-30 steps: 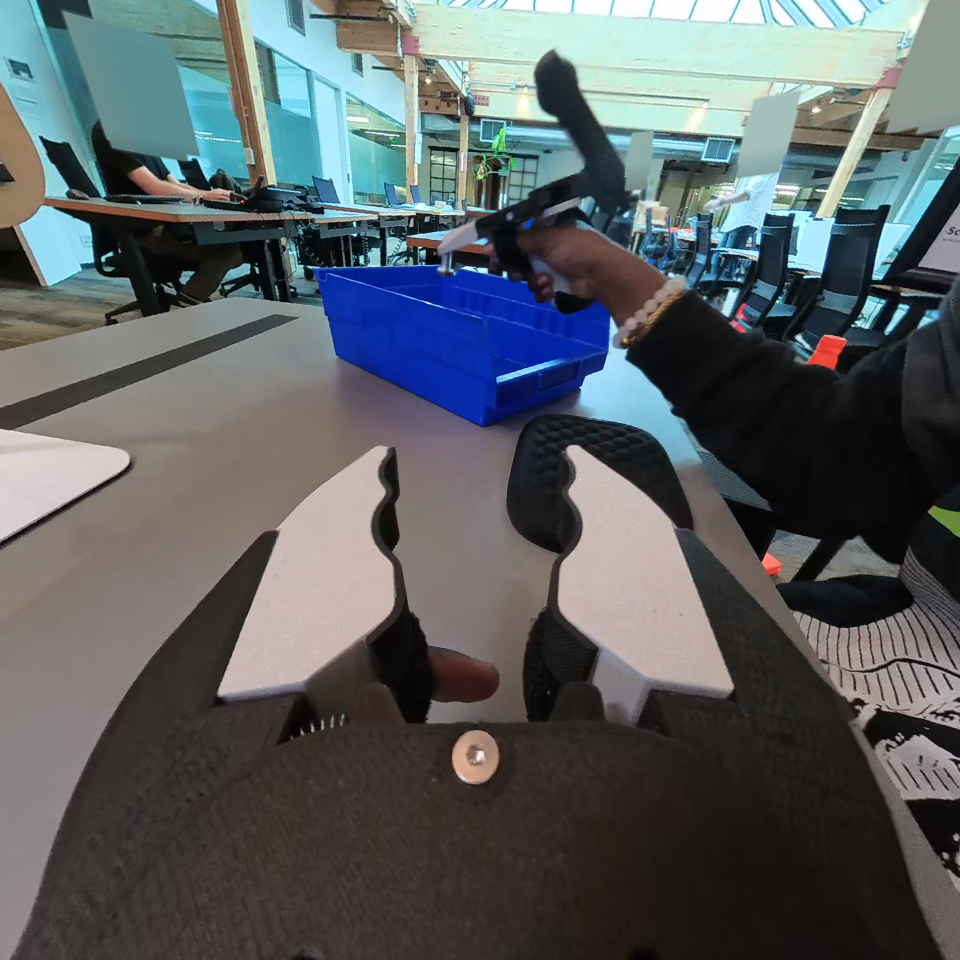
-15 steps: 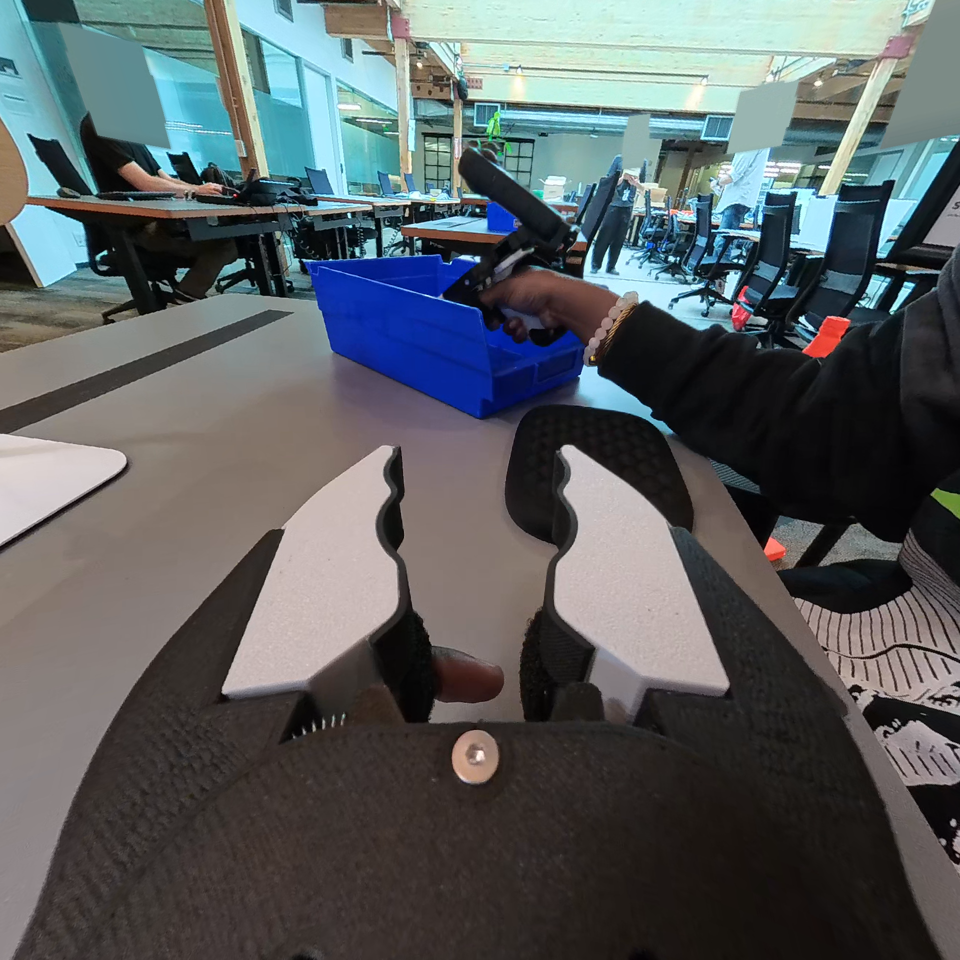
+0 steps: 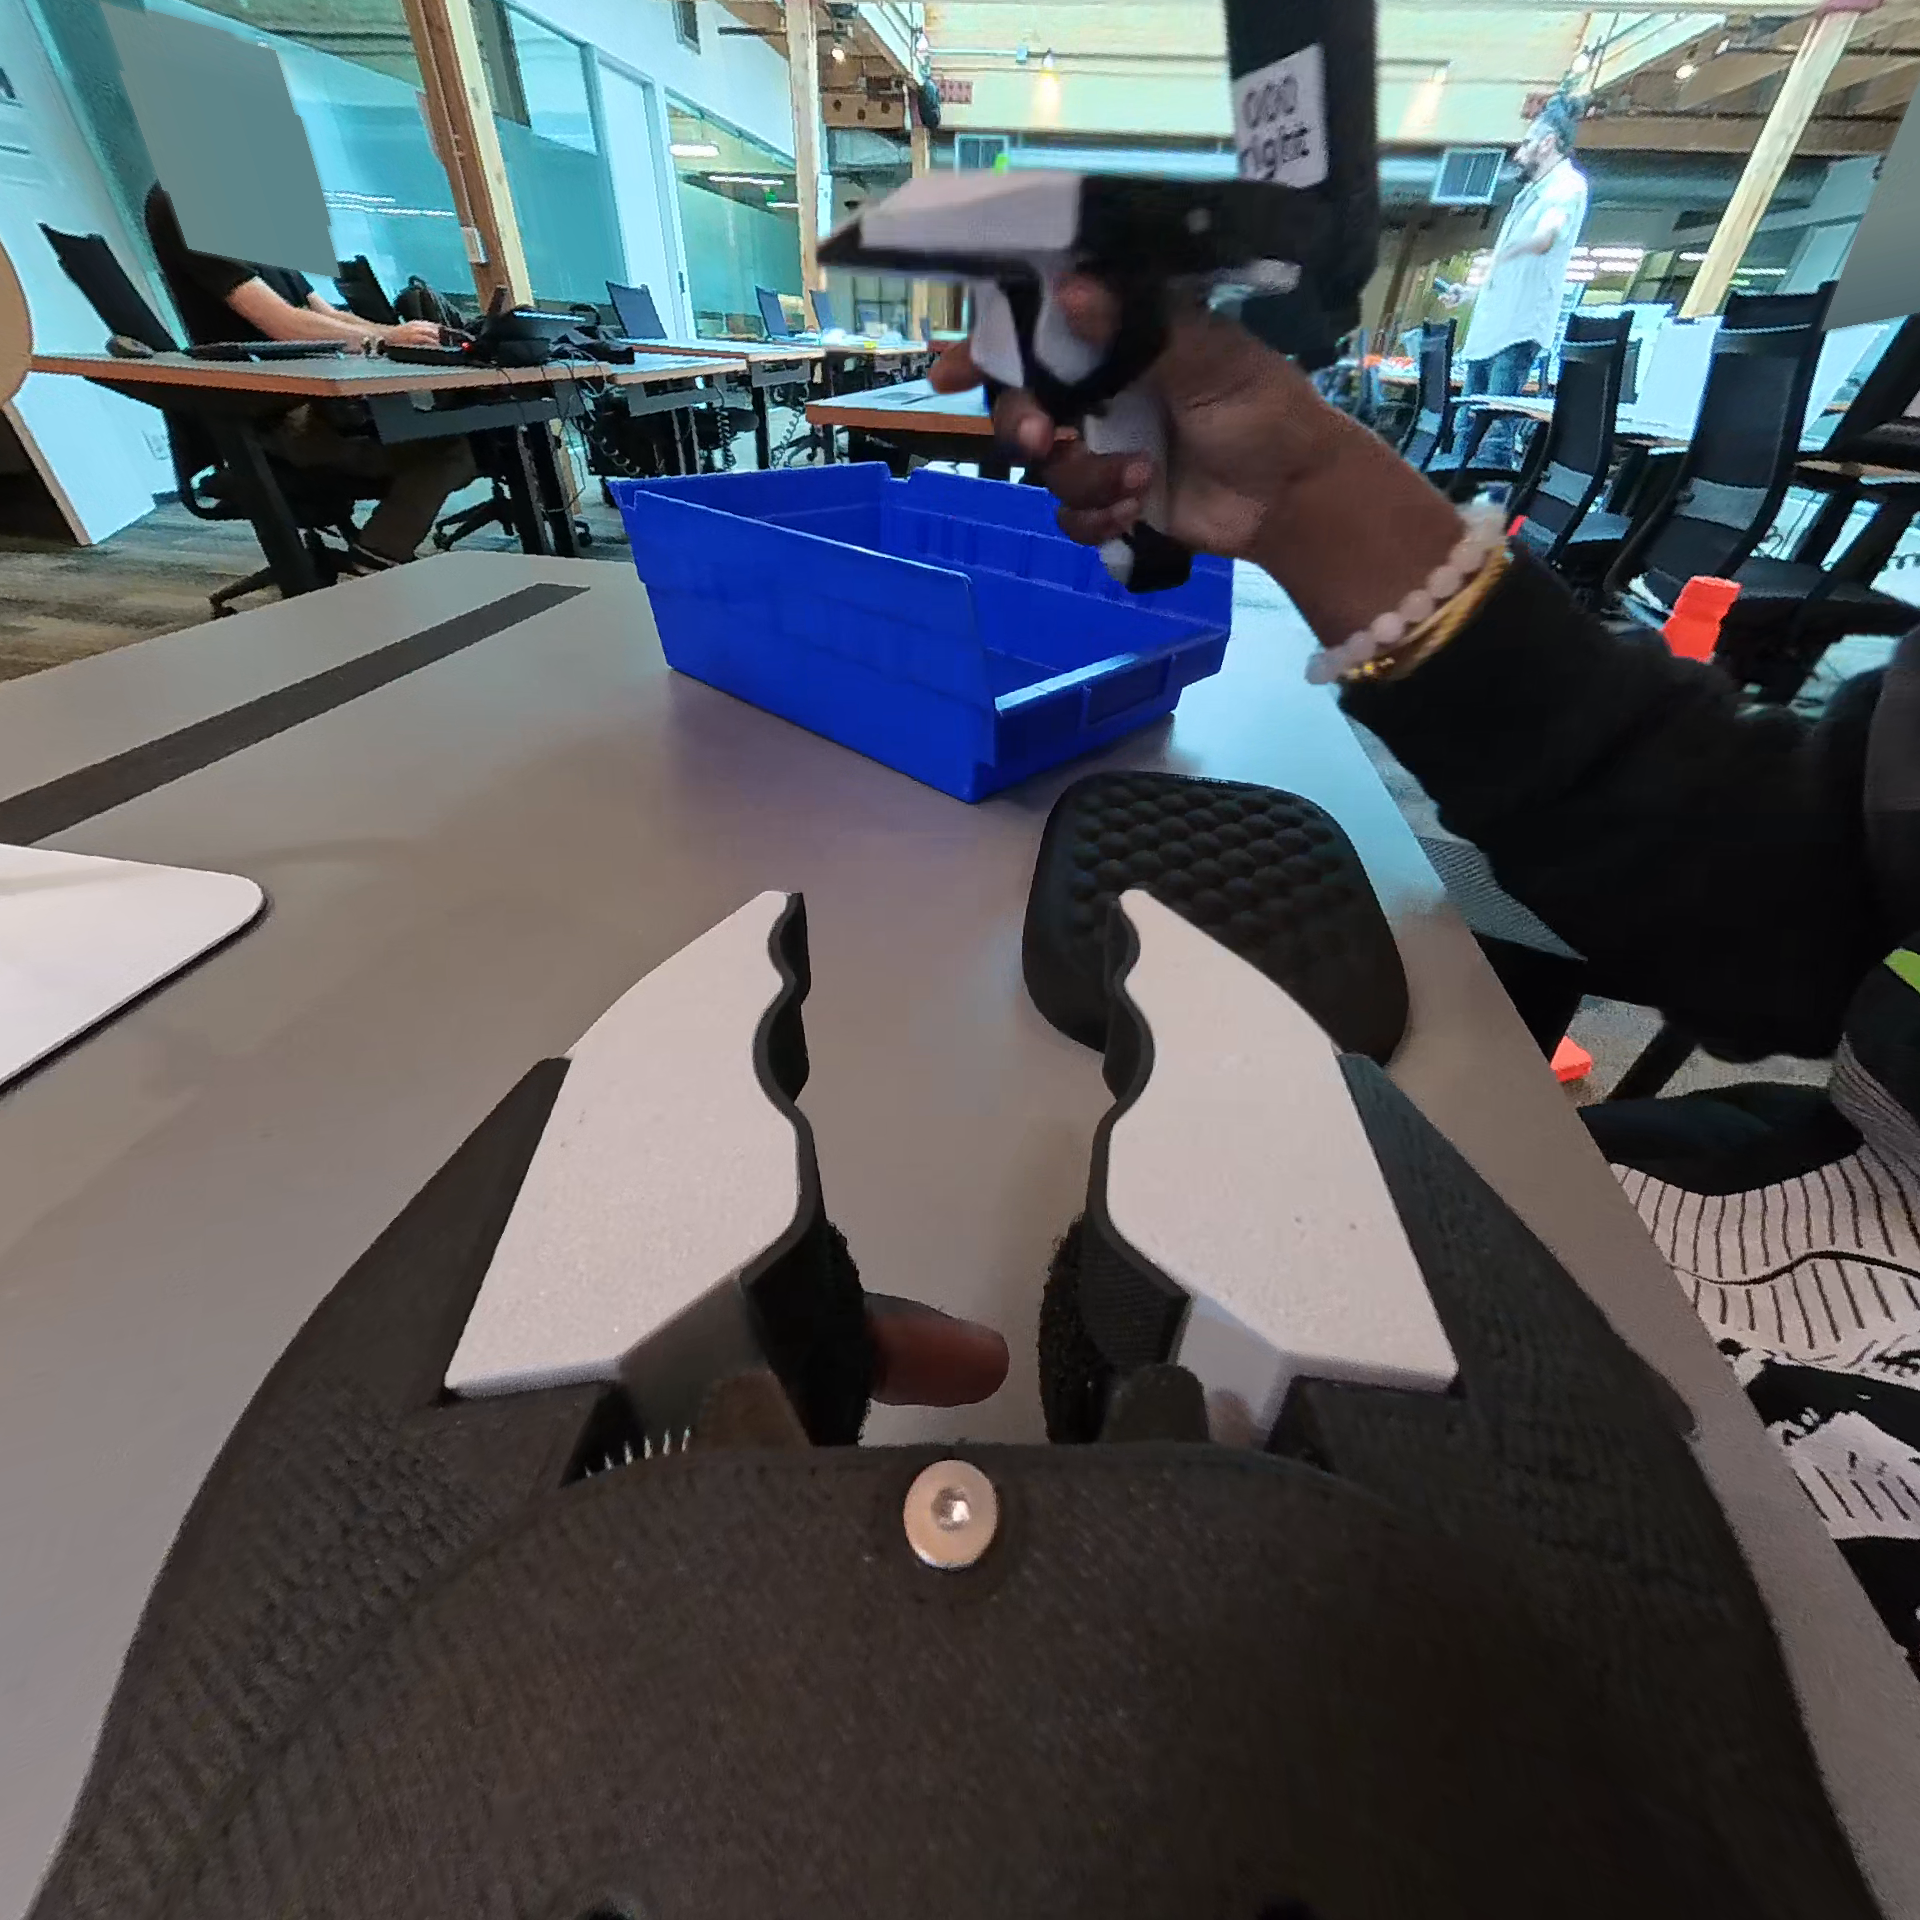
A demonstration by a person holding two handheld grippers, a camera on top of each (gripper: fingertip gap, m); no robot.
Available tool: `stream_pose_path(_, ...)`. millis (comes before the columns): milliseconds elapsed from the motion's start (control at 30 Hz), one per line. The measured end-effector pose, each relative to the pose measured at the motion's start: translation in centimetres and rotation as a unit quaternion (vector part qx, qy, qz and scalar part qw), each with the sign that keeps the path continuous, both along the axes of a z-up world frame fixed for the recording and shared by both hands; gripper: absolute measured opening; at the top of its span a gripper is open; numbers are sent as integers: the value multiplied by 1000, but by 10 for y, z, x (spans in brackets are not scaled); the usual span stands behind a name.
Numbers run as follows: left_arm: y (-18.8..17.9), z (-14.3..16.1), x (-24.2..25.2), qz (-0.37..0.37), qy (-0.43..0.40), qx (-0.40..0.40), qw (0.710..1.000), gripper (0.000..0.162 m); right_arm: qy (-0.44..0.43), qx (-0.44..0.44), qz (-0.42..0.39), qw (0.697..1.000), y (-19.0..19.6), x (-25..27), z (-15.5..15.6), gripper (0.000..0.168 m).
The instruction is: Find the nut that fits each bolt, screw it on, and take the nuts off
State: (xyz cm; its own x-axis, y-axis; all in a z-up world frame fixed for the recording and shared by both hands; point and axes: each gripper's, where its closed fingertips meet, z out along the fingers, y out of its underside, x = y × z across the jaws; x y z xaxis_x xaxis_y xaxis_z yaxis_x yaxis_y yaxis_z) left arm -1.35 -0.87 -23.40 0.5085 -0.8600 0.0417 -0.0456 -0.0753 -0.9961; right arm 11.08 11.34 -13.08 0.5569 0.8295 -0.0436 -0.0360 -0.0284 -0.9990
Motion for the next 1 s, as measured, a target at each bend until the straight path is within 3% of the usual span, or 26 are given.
stream_pose_path(100,1,-1,-1,5,14,8,1000,54,20,24,141,990,-57,-56,-9,45)
stream_pose_path(167,0,2,-2,5,12,12,1000,54,13,28,188,982,-80,-79,-29,47)
stream_pose_path(300,-6,8,-3,-11,15,-5,1000,51,-15,17,195,981,-89,-102,-78,47)
stream_pose_path(467,-18,46,-25,8,14,-22,1000,50,-57,36,196,978,-96,-109,-88,46)
stream_pose_path(567,-35,82,-74,62,31,-23,997,50,-56,31,200,978,-96,-109,-89,46)
stream_pose_path(633,-43,97,-131,143,72,-30,987,50,-48,25,197,979,-95,-108,-88,46)
stream_pose_path(733,-58,95,-237,278,154,-83,944,49,-41,27,194,980,-94,-107,-86,44)
stream_pose_path(833,-68,68,-341,392,248,-173,869,31,-49,36,195,979,-97,-108,-87,44)
stream_pose_path(933,-85,30,-380,353,296,-316,829,28,-63,47,196,977,-99,-110,-89,44)
stream_pose_path(1000,-89,10,-403,353,343,-370,788,28,-71,52,197,976,-101,-111,-91,44)
